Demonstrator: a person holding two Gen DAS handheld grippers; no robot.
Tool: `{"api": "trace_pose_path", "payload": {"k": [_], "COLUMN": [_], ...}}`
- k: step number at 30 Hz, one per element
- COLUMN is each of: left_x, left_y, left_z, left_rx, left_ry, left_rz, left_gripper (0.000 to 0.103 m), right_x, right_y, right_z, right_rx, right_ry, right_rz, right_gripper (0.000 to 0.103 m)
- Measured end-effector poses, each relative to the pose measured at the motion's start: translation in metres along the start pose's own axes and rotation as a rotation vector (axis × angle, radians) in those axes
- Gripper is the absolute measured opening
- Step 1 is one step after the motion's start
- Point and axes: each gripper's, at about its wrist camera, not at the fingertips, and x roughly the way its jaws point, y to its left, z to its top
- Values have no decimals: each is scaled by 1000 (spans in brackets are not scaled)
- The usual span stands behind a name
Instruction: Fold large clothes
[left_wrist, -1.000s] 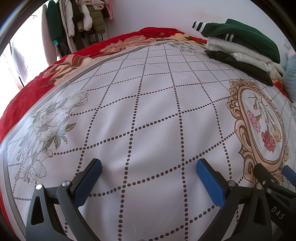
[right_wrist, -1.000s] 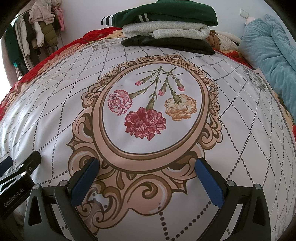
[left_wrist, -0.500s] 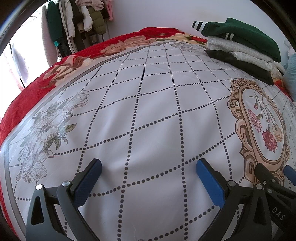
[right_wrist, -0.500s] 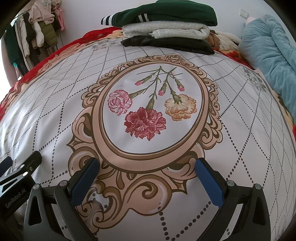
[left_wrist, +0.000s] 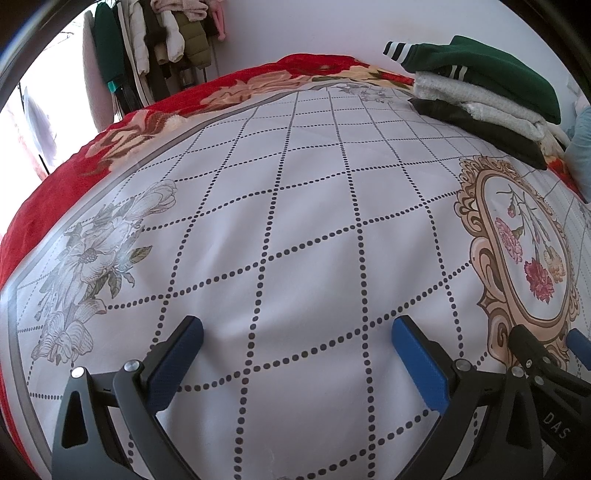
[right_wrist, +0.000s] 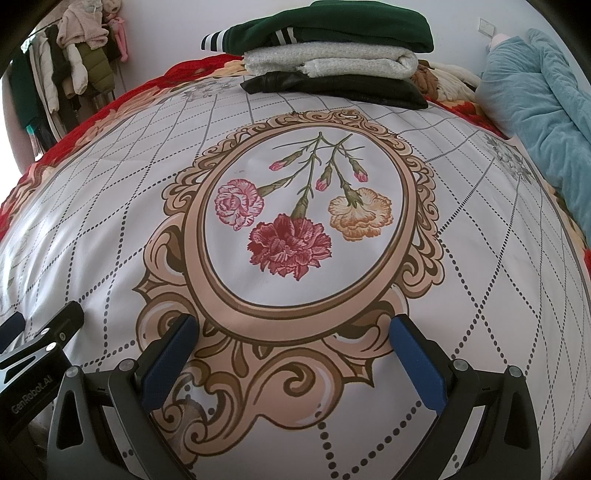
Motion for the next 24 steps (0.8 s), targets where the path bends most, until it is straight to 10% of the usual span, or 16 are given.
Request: {"api": "trace_pose_path", "payload": {"k": [24], "left_x": [1], "left_y": [0], "left_z": [0], "left_rx": [3], "left_ry": [5], "left_rz": [1], "left_gripper": [103], "right_x": [0], "right_y": [0], "right_z": [0], "right_rx": [0], "right_ry": [0], "right_rz": [0], "right_gripper": [103]}}
